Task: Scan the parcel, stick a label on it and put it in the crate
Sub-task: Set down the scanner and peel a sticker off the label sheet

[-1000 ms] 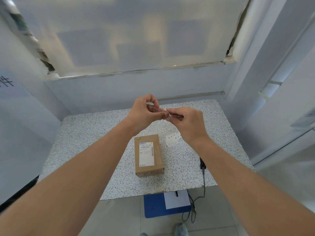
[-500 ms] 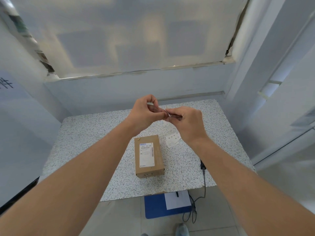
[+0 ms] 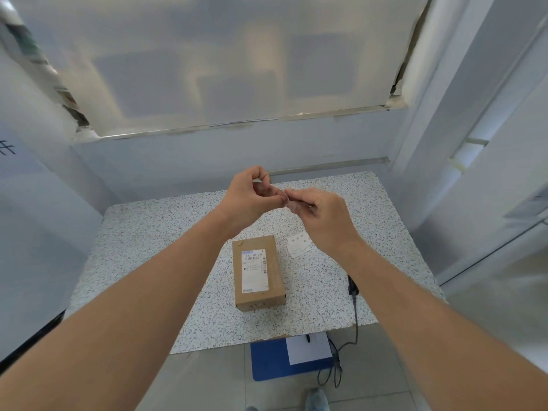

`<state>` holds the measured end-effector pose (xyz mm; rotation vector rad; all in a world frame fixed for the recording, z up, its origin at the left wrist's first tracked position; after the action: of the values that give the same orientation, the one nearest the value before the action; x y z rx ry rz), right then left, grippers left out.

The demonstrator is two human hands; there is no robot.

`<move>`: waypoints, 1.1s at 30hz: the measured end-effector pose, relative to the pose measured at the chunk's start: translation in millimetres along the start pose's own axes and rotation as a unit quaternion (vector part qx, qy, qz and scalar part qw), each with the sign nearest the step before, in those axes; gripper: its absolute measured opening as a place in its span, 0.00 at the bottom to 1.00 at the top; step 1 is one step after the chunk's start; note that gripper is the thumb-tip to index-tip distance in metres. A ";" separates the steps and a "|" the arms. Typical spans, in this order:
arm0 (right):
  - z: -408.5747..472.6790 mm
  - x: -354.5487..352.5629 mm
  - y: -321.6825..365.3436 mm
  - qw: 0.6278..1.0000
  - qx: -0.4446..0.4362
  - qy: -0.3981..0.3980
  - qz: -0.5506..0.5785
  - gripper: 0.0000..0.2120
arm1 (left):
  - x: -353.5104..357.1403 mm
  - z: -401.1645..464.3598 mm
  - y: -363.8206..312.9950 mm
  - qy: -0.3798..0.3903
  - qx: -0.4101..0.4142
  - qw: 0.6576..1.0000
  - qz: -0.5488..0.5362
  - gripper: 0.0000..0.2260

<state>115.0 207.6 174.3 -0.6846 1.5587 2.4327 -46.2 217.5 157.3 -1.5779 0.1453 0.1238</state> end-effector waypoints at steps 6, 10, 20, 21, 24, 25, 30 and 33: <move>0.6 -5.0 -10.2 0.999 0.031 -0.029 0.020 0.11 | -0.5 -2.4 0.9 0.008 -0.002 1.000 -0.022 0.18; 2.5 -5.6 -6.5 0.999 0.018 -0.040 0.016 0.11 | -2.4 -1.8 2.2 0.011 -0.010 0.999 -0.037 0.18; 7.8 -2.6 -4.4 0.999 -0.003 -0.041 -0.013 0.11 | -3.2 9.7 11.0 0.007 -0.017 0.999 -0.042 0.18; 8.4 -2.7 -5.0 0.999 -0.003 -0.041 -0.015 0.11 | -3.0 10.8 11.7 0.007 -0.018 0.999 -0.041 0.18; 10.2 -2.5 -5.5 0.999 -0.007 -0.043 -0.025 0.11 | -2.9 13.5 12.1 0.009 -0.015 0.999 -0.033 0.18; 10.7 -2.4 -5.5 0.999 -0.009 -0.044 -0.027 0.11 | -3.0 14.1 11.8 0.009 -0.013 0.999 -0.030 0.18; 12.1 -0.7 -5.5 0.998 -0.019 -0.044 -0.036 0.11 | -4.7 17.7 8.6 0.005 0.001 1.000 -0.018 0.18; 13.3 0.5 -6.4 0.998 -0.020 -0.040 -0.037 0.11 | -5.7 19.4 10.9 0.008 -0.001 1.000 -0.011 0.18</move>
<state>113.3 222.2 173.5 -0.6323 1.4325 2.4136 -53.5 236.9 147.4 -1.5819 0.1400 0.0931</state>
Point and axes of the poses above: each hand's wrist, its own z-axis towards the middle knuckle, its own x-axis out of the palm, y = z × x, the point moved 10 cm from there along z, towards the middle knuckle
